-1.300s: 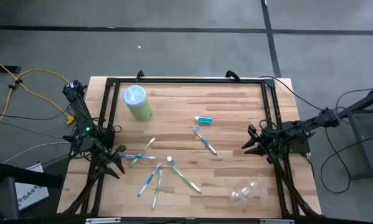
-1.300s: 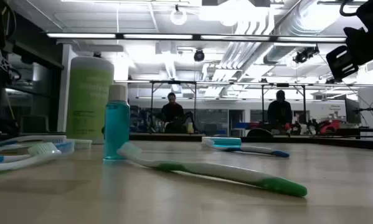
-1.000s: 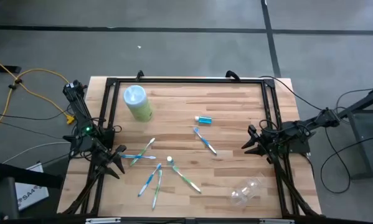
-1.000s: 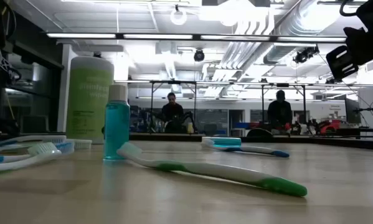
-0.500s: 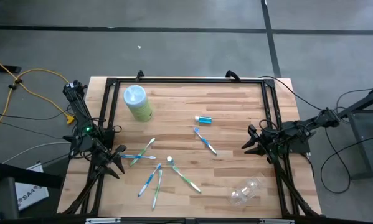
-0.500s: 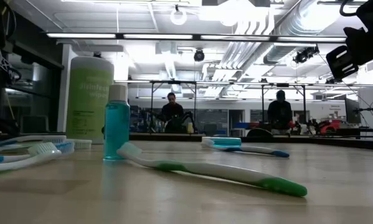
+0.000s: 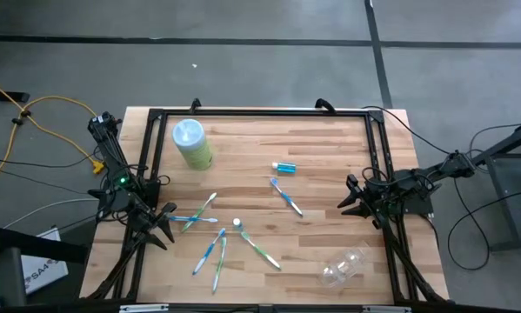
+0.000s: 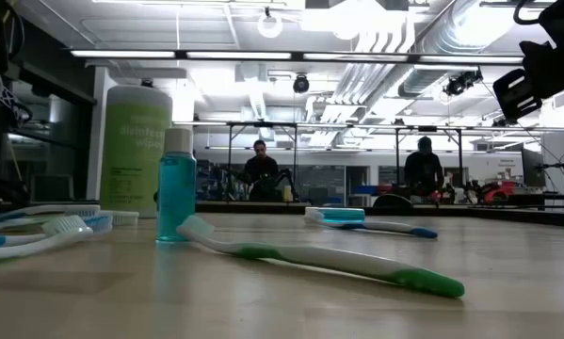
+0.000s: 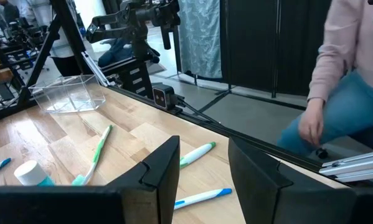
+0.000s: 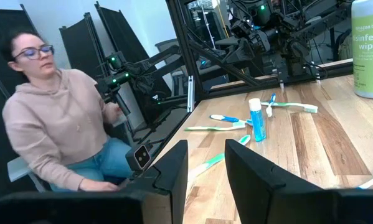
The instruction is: Pick & Place toothbrushing station
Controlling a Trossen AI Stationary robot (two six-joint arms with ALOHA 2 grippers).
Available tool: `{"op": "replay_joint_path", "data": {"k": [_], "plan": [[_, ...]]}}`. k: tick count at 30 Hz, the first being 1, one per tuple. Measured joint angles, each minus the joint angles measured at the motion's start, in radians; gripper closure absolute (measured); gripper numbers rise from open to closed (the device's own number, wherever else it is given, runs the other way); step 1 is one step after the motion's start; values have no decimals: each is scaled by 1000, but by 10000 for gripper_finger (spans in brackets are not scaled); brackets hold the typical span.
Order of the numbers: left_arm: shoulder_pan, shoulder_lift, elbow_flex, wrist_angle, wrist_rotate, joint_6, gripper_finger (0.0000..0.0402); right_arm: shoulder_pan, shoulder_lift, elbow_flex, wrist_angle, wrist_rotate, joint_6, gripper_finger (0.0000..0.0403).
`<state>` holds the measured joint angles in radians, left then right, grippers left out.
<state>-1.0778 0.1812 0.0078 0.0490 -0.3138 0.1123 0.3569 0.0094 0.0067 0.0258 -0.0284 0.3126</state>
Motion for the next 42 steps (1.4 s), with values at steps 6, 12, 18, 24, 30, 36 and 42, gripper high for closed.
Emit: {"op": "replay_joint_path", "data": {"k": [6, 12, 18, 24, 30, 36, 42], "plan": [[0, 0, 0, 0, 0, 0, 270, 0, 0, 0, 0, 0, 0, 305], [0, 0, 0, 0, 0, 0, 270, 0, 0, 0, 0, 0, 0, 305], [0, 0, 0, 17, 0, 0, 270, 0, 0, 0, 0, 0, 0, 305], [0, 0, 0, 31, 0, 2, 270, 0, 0, 0, 0, 0, 0, 305], [0, 0, 0, 149, 0, 15, 270, 0, 0, 0, 0, 0, 0, 305], [0, 0, 0, 262, -11, -88, 270, 0, 0, 0, 0, 0, 0, 305], [1, 9, 0, 266, -208, -100, 270, 0, 0, 0, 0, 0, 0, 305]]}}
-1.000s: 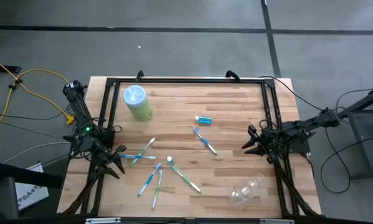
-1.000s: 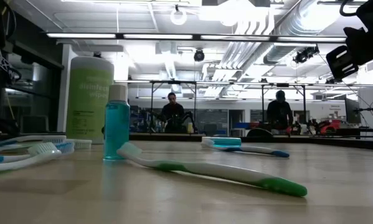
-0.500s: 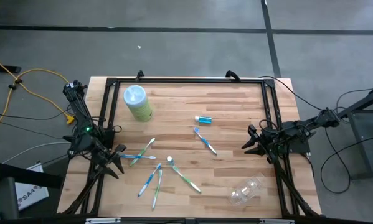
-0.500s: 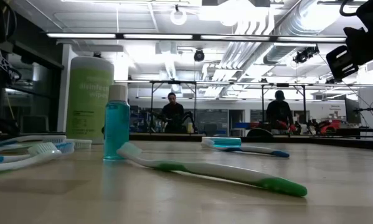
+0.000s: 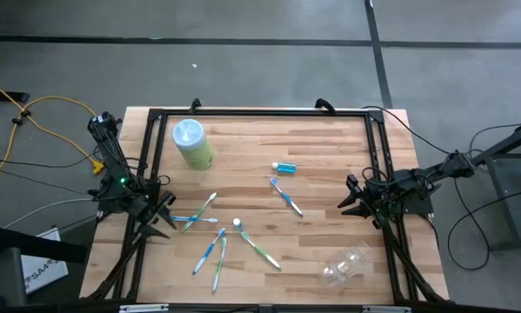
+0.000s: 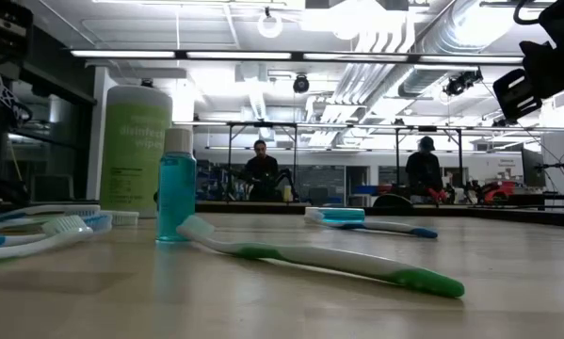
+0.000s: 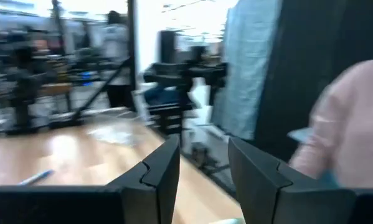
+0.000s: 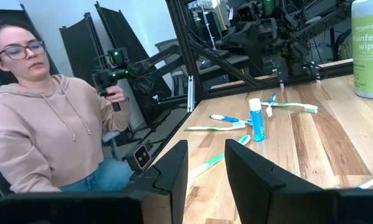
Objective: Pick & Place toothbrushing station
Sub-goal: Put the left blue toothbrush into the right section of the transparent organizer
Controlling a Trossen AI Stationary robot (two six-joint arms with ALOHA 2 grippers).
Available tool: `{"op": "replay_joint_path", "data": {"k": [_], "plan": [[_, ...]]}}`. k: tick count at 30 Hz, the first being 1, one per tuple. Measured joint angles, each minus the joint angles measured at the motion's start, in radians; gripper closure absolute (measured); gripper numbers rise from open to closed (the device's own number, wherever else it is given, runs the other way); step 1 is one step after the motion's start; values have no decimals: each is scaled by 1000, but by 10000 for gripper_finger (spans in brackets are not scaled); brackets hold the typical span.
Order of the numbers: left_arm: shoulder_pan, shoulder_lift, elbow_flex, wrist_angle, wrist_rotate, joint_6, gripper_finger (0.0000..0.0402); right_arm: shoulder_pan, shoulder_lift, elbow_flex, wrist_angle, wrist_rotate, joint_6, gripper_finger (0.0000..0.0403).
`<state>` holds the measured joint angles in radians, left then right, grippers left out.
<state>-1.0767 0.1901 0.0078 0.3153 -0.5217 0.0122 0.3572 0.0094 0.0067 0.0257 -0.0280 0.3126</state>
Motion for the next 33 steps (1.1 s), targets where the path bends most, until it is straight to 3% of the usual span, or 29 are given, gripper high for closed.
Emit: {"op": "replay_joint_path", "data": {"k": [4, 8, 15, 28, 33], "plan": [[4, 19, 0, 14, -35, 77, 270, 0, 0, 0, 0, 0, 0, 305], [38, 35, 3, 63, -53, 45, 270, 0, 0, 0, 0, 0, 0, 305], [128, 102, 19, 60, -214, -26, 270, 0, 0, 0, 0, 0, 0, 305], [187, 340, 143, 152, -278, -82, 270, 0, 0, 0, 0, 0, 0, 305], [187, 496, 247, 11, -376, -160, 270, 0, 0, 0, 0, 0, 0, 305]]}}
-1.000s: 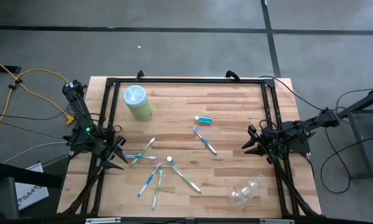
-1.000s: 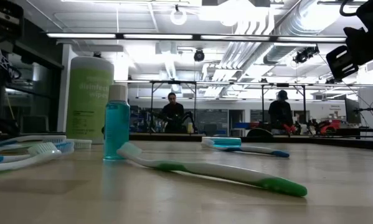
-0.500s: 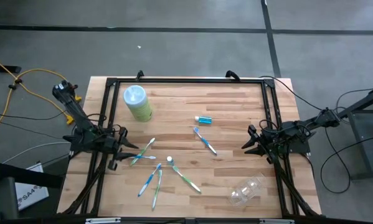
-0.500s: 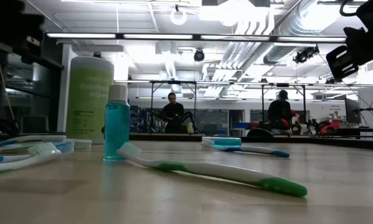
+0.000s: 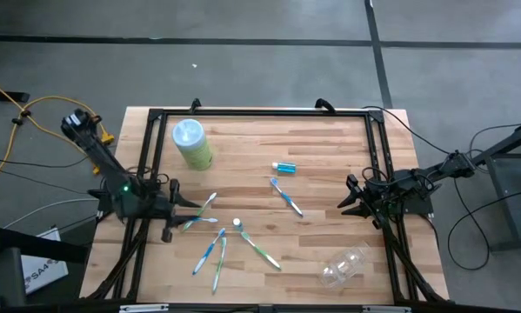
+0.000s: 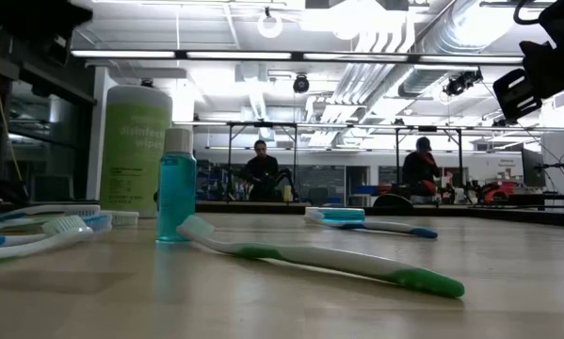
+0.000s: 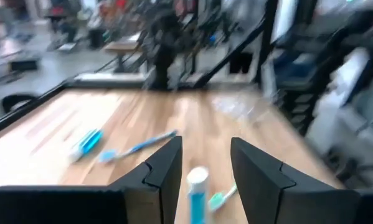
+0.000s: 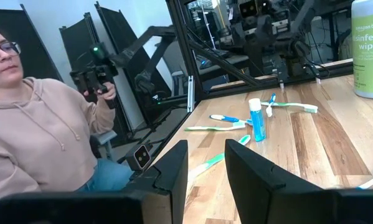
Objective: Pick & Place toothbrushing station
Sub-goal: Put the left blue toothbrush into the right section of the transparent organizer
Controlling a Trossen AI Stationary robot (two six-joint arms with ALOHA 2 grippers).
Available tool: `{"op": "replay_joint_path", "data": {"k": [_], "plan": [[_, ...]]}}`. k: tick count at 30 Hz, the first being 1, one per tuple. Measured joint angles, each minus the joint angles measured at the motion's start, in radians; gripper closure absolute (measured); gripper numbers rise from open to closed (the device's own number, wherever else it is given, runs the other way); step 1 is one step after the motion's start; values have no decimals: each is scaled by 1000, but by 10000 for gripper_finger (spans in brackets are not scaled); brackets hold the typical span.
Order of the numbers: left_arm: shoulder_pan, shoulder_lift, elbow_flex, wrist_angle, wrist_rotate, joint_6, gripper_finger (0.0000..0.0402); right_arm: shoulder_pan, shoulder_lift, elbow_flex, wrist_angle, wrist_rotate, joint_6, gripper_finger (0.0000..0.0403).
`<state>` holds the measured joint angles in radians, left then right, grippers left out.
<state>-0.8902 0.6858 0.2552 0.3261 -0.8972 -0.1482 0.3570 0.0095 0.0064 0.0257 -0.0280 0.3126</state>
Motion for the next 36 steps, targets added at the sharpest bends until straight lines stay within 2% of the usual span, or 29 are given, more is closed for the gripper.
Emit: {"op": "replay_joint_path", "data": {"k": [3, 8, 14, 18, 22, 27, 36], "plan": [[0, 80, 70, -163, -57, -90, 270, 0, 0, 0, 0, 0, 0, 305], [9, 140, 150, -396, -49, -270, 270, 0, 0, 0, 0, 0, 0, 305], [48, 153, 166, -585, 94, -496, 270, 0, 0, 0, 0, 0, 0, 305], [84, 155, 166, -645, 210, -587, 270, 0, 0, 0, 0, 0, 0, 305], [126, 160, 166, -686, 319, -612, 270, 0, 0, 0, 0, 0, 0, 305], [176, 200, 166, -719, 401, -612, 270, 0, 0, 0, 0, 0, 0, 305], [236, 309, 166, -719, 483, -601, 270, 0, 0, 0, 0, 0, 0, 305]]}}
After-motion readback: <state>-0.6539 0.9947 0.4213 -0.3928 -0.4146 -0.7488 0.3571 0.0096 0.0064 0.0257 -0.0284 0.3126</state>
